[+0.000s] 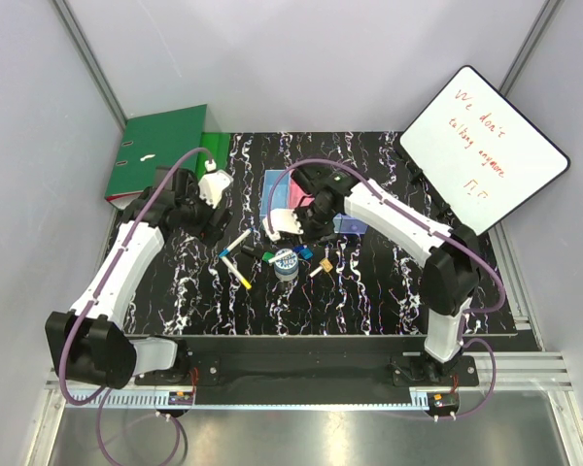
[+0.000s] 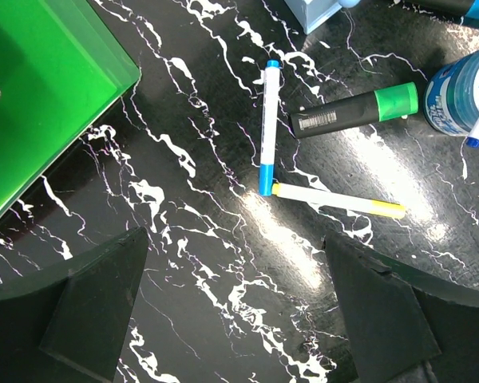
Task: Sort the stationery into containers
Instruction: Pick up the pen from the center of the board.
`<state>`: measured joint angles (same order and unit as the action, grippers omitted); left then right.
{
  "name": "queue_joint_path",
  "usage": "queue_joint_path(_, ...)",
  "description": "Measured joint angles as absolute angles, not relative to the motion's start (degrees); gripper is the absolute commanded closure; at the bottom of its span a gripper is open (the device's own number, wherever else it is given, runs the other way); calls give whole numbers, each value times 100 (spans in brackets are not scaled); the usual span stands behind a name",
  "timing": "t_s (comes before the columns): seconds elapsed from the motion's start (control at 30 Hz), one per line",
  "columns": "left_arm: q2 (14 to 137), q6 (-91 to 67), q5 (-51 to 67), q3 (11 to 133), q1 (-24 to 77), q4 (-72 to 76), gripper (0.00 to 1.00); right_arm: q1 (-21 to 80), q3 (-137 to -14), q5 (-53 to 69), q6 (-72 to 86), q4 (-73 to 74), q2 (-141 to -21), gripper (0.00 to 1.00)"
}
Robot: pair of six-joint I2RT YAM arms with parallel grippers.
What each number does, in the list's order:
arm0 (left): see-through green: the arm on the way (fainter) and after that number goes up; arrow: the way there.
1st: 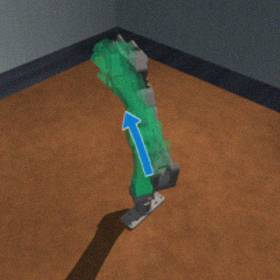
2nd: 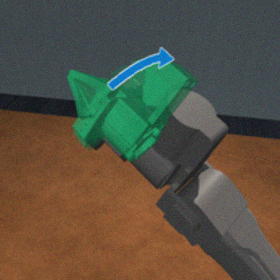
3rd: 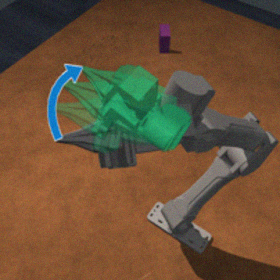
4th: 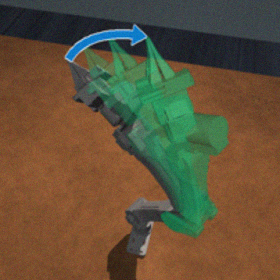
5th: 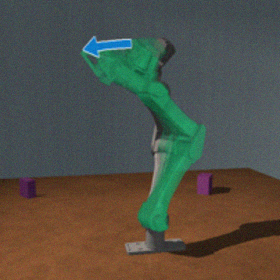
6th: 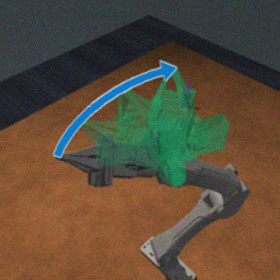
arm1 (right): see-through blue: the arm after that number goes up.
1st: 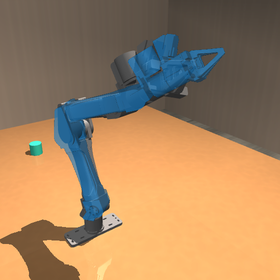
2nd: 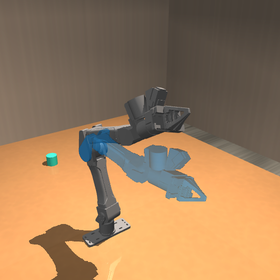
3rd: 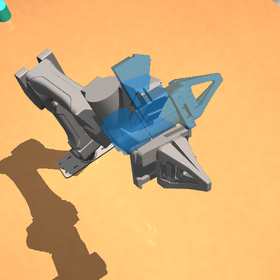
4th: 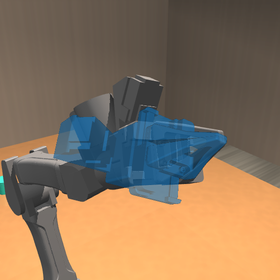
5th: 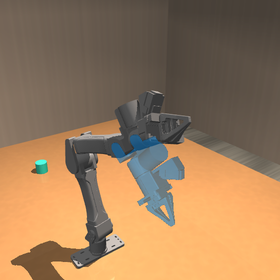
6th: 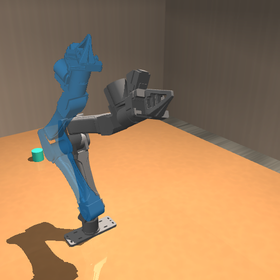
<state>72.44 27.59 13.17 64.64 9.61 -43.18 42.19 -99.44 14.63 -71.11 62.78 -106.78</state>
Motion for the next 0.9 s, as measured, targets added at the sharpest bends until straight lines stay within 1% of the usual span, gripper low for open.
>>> queue_joint_path(0.27,7170,2731,1321,6386,965,-4324,1,4421,-9942,1466,-7070,6086,-10962,44)
queue_joint_path(0.53,7087,2696,1321,6316,967,-4322,1,4438,-9942,1468,-7008,5929,-11351,44)
queue_joint_path(0.9,7087,2700,1323,6311,967,-4316,1,4576,-9944,1479,-6845,5706,-11609,48)
